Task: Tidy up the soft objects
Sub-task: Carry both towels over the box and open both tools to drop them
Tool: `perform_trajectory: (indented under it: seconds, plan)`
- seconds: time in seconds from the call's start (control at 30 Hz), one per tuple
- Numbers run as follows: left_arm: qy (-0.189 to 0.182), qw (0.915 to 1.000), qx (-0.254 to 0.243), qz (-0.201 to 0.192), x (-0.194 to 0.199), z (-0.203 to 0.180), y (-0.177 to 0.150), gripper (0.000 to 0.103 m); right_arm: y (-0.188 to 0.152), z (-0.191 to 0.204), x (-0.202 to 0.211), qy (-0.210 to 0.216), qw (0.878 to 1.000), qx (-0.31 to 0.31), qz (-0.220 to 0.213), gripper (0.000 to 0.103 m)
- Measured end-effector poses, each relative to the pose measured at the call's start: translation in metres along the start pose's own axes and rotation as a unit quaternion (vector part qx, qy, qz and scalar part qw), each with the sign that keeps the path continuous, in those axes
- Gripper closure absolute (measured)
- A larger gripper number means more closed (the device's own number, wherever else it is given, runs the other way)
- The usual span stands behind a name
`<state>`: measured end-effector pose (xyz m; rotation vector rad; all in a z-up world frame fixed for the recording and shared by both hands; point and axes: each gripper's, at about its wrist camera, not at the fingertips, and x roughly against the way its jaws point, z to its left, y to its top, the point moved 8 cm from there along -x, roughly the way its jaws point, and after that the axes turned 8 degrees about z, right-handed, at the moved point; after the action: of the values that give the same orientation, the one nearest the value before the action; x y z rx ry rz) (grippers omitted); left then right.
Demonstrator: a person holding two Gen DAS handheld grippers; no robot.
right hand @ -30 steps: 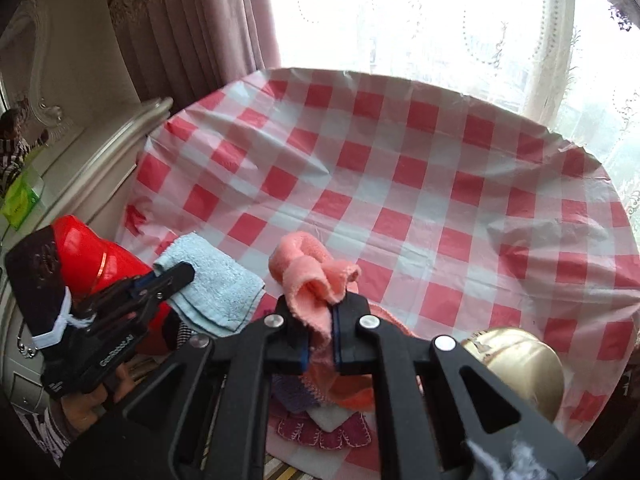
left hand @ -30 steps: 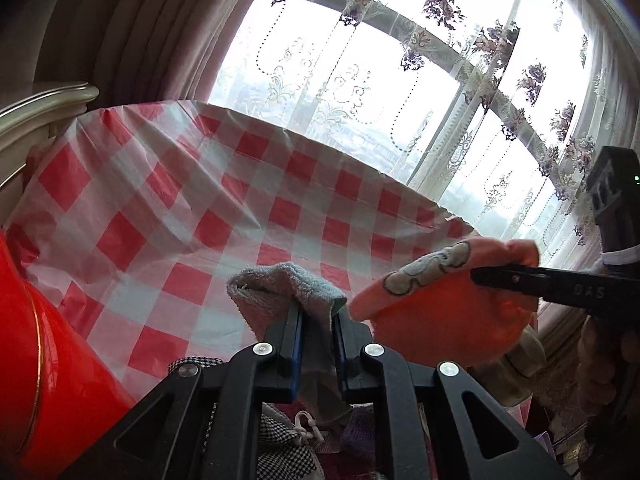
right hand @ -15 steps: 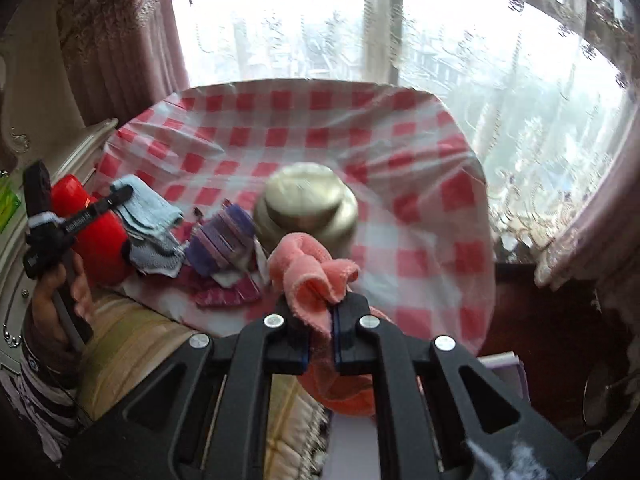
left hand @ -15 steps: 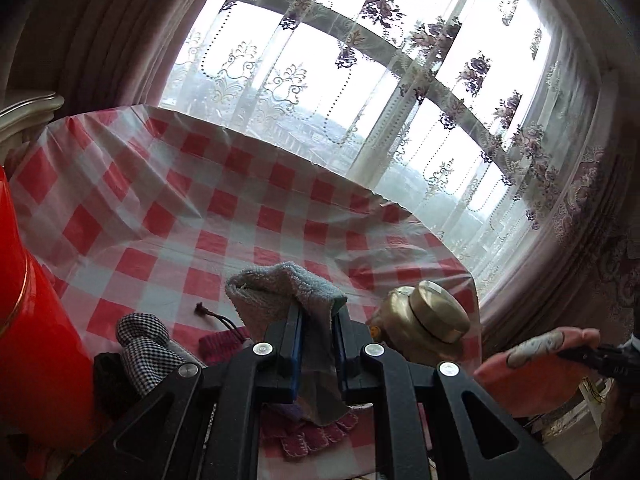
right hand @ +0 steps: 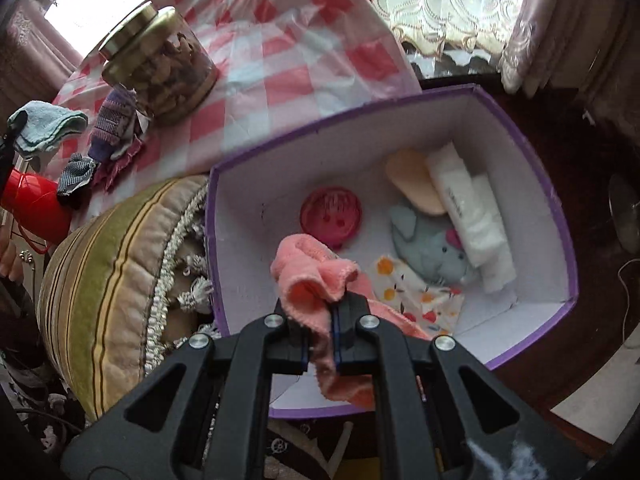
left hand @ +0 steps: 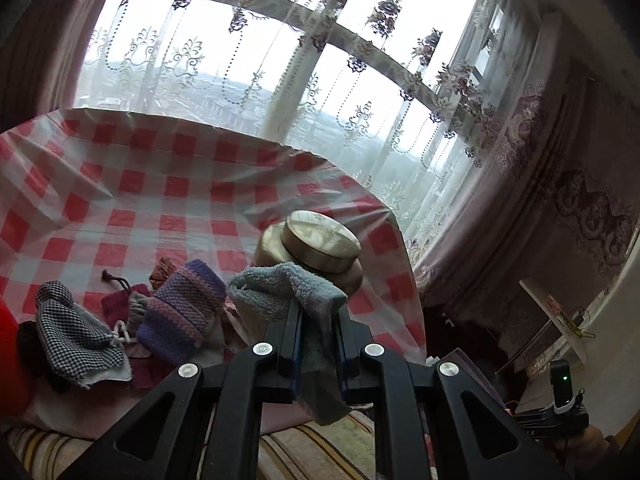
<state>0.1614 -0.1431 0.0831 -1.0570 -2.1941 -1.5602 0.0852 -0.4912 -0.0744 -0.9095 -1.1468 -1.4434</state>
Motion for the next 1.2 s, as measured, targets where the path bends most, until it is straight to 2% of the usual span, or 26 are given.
perform_trajectory:
  seconds: [0.2, 0.37, 0.47, 0.57, 0.63, 0.7, 0.77, 1.0, 1.13, 1.17, 1.2]
  plan:
    - [-0.018, 0.9992, -0.023, 0.027, -0.015, -0.027, -0.015, 0.089, -0.019, 0.011, -0.027, 0.082, 0.994, -0.021, 0.062, 0.093]
    - [-0.03, 0.9979, -0.031, 0.048, -0.027, -0.04, -0.025, 0.089, -0.032, 0.0, -0.082, 0.073, 0.986, -0.024, 0.146, 0.092]
    - [-0.043, 0.9962, -0.04, 0.063, -0.034, -0.051, -0.03, 0.089, -0.037, -0.013, -0.108, 0.019, 0.985, -0.012, 0.173, 0.091]
    - [-0.068, 0.9929, -0.052, 0.082, -0.042, -0.065, -0.037, 0.089, -0.034, -0.025, -0.118, -0.028, 0.984, -0.01, 0.177, 0.087]
    - [-0.092, 0.9886, -0.062, 0.102, -0.05, -0.078, -0.043, 0.089, -0.033, -0.03, -0.122, -0.04, 0.983, -0.011, 0.179, 0.076]
    - [-0.115, 0.9825, -0.076, 0.126, -0.061, -0.094, -0.051, 0.089, -0.03, -0.032, -0.121, -0.057, 0.984, -0.006, 0.172, 0.048]
    - [-0.131, 0.9764, -0.095, 0.144, -0.069, -0.111, -0.059, 0.089, -0.027, -0.032, -0.115, -0.06, 0.986, 0.001, 0.156, 0.036]
    - [-0.17, 0.9481, -0.153, 0.221, -0.111, -0.168, -0.089, 0.089, -0.019, -0.046, -0.072, -0.049, 0.995, -0.019, 0.083, 0.032]
    - [-0.187, 0.9345, -0.166, 0.253, -0.129, -0.192, -0.102, 0.088, -0.022, -0.058, -0.054, -0.041, 0.997, -0.033, 0.061, 0.031]
    - [-0.18, 0.9302, -0.175, 0.268, -0.136, -0.194, -0.108, 0.084, -0.022, -0.06, -0.051, -0.04, 0.997, -0.035, 0.057, 0.031]
    - [-0.153, 0.9248, -0.191, 0.292, -0.149, -0.192, -0.119, 0.074, -0.023, -0.062, -0.048, -0.038, 0.997, -0.037, 0.052, 0.031]
